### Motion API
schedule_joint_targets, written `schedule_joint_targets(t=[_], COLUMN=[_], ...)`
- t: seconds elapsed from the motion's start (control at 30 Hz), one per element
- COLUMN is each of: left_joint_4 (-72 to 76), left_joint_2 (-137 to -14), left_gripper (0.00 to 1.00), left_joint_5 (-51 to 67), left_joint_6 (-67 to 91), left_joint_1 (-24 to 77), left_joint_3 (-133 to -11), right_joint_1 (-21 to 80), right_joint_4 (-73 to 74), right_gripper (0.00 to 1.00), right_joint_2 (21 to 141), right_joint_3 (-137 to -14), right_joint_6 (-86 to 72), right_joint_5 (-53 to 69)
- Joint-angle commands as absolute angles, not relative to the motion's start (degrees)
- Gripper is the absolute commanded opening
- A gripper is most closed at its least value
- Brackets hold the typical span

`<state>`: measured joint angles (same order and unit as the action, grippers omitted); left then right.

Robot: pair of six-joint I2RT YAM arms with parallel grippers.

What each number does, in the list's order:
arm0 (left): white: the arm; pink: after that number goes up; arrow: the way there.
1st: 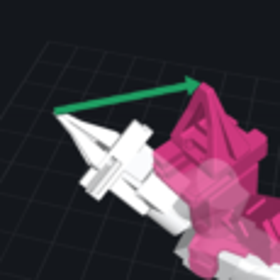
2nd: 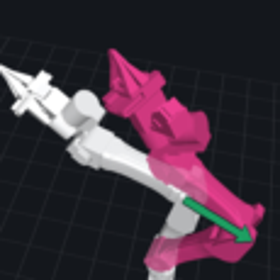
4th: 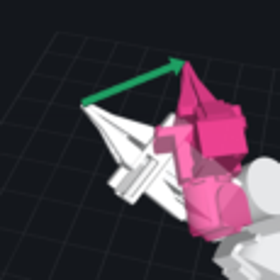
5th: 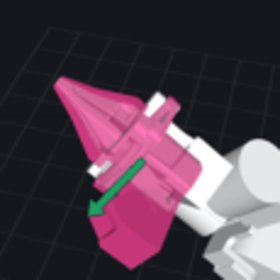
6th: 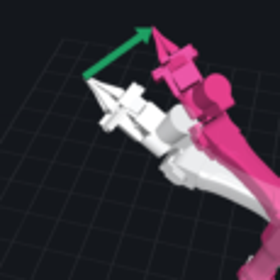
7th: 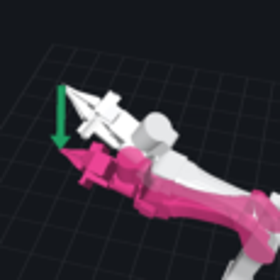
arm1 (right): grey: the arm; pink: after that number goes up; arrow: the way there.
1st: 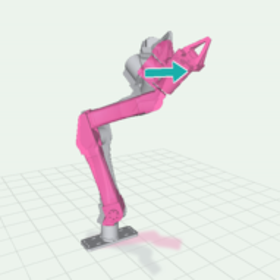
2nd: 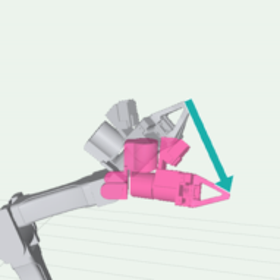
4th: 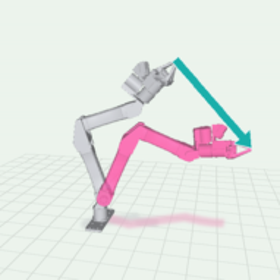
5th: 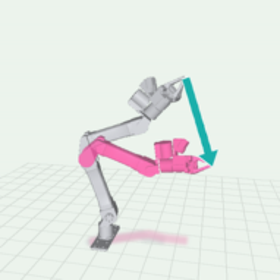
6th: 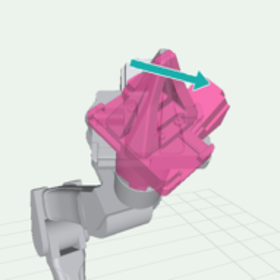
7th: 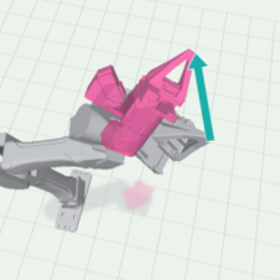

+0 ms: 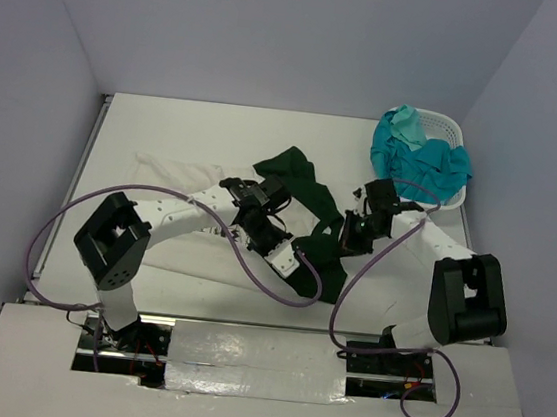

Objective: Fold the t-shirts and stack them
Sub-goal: Fold the flattened tshirt in 1/3 of the way

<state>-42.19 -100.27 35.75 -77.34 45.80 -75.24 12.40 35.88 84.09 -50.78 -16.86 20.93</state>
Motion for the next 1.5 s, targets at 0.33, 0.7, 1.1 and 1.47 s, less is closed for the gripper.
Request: schedule_joint_targets(t=[0.33, 0.7, 1.1, 1.47], left_joint_4=[-52.48, -48.34, -51.08, -43.68], left_joint_2=[-104.25, -77.45, -85.25, -94.31], left_gripper=[0.99, 0.9, 0.9, 0.74], left_joint_5=[35.78, 21.47, 9.68, 11.6], left_joint_6=[-82.99, -48.02, -40.34, -38.49], left_joint_1=[45.79, 23.59, -30.32, -29.18], left_joint_3=[-77.77, -75.78, -61.62, -54.15], right_joint_1=[14.68, 14.68, 14.68, 16.35], right_joint_4=[36.21, 40.35, 26.55, 21.8], right_gripper=[0.82, 0.94, 0.85, 0.17], right_joint_2=[81.31, 65.83, 66.0, 71.19], right_joint_3=[-46.31, -39.56, -25.93, -25.75], right_joint_6=[-22.41, -31.72, -42.01, -41.92], right_joint_5=[18.81, 13.62, 18.63, 20.48])
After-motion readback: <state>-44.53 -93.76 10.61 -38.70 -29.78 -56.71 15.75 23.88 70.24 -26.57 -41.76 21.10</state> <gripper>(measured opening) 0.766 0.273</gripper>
